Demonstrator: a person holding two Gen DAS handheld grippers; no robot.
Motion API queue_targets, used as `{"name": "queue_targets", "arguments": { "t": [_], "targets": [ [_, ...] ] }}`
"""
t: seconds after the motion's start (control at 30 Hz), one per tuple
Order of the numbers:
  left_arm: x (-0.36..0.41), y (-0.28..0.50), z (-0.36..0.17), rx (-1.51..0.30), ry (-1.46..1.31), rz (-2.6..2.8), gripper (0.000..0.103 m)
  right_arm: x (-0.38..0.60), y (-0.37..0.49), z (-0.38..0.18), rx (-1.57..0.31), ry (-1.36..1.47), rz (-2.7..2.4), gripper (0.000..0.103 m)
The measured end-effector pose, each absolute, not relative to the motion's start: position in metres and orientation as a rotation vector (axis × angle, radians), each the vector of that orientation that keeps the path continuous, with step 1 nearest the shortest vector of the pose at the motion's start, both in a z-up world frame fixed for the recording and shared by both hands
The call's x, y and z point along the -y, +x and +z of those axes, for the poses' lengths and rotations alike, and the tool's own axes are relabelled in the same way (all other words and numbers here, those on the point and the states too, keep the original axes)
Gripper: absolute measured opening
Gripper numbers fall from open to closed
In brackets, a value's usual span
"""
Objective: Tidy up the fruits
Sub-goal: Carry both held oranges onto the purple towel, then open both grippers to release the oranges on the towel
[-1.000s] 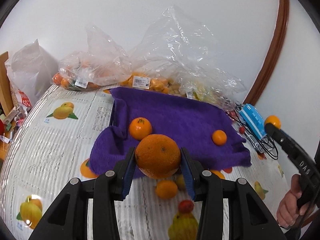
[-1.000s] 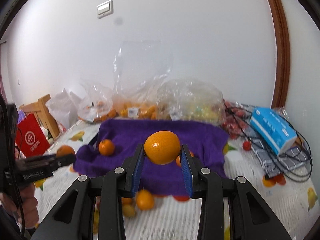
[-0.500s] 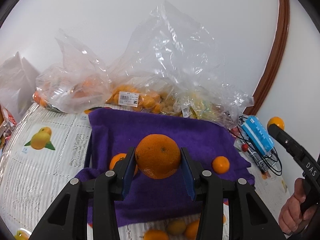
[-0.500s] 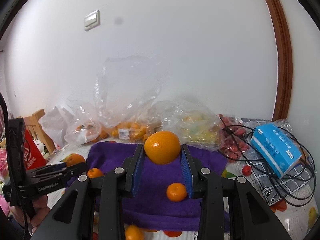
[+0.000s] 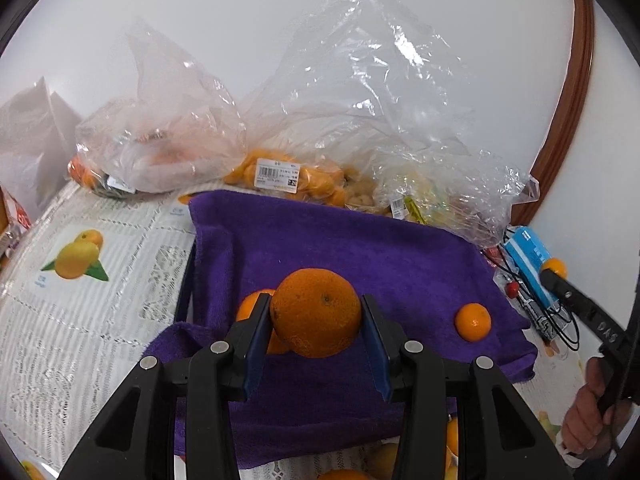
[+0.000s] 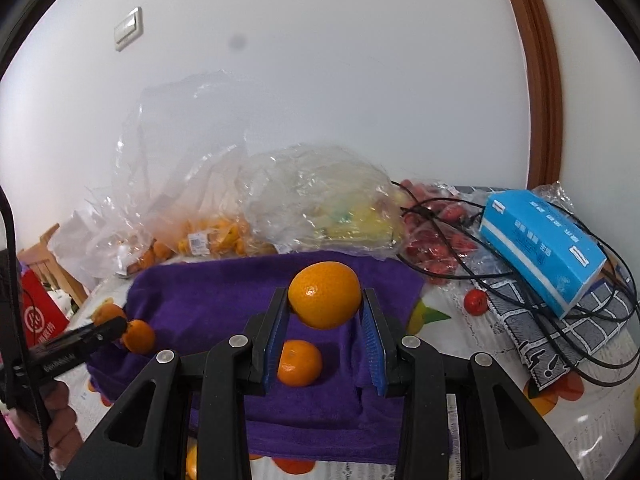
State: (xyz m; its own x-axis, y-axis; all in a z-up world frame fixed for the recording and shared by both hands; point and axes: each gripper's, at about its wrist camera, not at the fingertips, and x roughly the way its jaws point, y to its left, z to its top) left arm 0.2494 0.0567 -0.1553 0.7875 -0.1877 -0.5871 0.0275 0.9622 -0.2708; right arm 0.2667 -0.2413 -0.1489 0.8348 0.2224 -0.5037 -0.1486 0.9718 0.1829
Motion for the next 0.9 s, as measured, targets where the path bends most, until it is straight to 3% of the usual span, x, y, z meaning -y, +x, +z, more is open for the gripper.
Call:
{"name": "queue_targets", "arguments": {
  "t": [0.3,0.9],
  "targets": [
    [-0.06,0.253,-0.16,-0.669,-0.278,-0.115,0.041,0.225,0.283,-0.179,-0.674,0.13,0.24,0.036],
    [-0.061,0.257,-0.164,-0.688,-0.279,-0.11,0.041,0.219,0.291,-0.199,-0.747,0.055,0.167,0.036]
  ]
}}
